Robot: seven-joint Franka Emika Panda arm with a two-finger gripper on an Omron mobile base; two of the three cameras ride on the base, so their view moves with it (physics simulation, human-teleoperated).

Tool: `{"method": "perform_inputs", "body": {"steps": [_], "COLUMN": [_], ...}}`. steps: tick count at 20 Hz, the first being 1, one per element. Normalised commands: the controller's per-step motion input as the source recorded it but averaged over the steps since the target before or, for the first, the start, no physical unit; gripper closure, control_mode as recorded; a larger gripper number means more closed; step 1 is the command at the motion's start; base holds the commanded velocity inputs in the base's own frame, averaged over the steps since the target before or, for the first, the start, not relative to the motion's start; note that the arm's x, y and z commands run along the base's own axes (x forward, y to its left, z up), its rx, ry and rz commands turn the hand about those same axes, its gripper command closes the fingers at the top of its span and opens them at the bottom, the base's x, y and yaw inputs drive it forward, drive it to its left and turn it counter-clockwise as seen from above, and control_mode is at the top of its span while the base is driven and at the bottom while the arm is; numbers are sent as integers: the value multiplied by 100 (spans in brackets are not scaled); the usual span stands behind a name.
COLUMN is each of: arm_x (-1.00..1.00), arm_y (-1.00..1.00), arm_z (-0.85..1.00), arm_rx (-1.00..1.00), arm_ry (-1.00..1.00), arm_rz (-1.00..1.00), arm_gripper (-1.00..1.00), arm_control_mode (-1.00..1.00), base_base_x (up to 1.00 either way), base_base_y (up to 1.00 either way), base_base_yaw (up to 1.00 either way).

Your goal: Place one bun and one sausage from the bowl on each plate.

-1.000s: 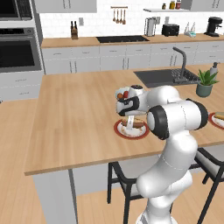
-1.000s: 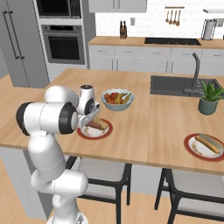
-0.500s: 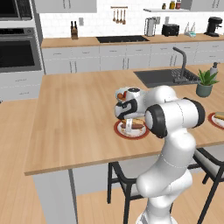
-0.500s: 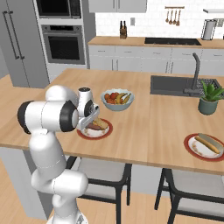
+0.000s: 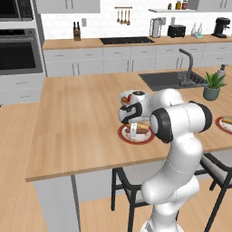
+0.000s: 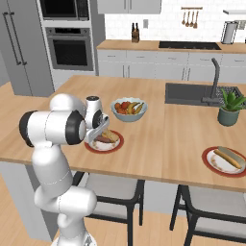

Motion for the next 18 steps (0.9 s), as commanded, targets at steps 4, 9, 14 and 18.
{"method": "perform_inputs", "body": {"steps": [4,9,14,18], "arm_x": [0,0,0,0], "arm_y": [0,0,0,-2], "arm_z": [0,0,0,6], "arm_rx": [0,0,0,2], "arm_ry": [0,0,0,0], "arm_rz": [0,0,0,0], "arm_gripper": [-100,-100,-100,-100], "arm_control_mode": [-100,-100,-100,-100], "base_base_x": [0,0,0,0], "base_base_y": [0,0,0,0], "base_base_yaw": [0,0,0,0]}}
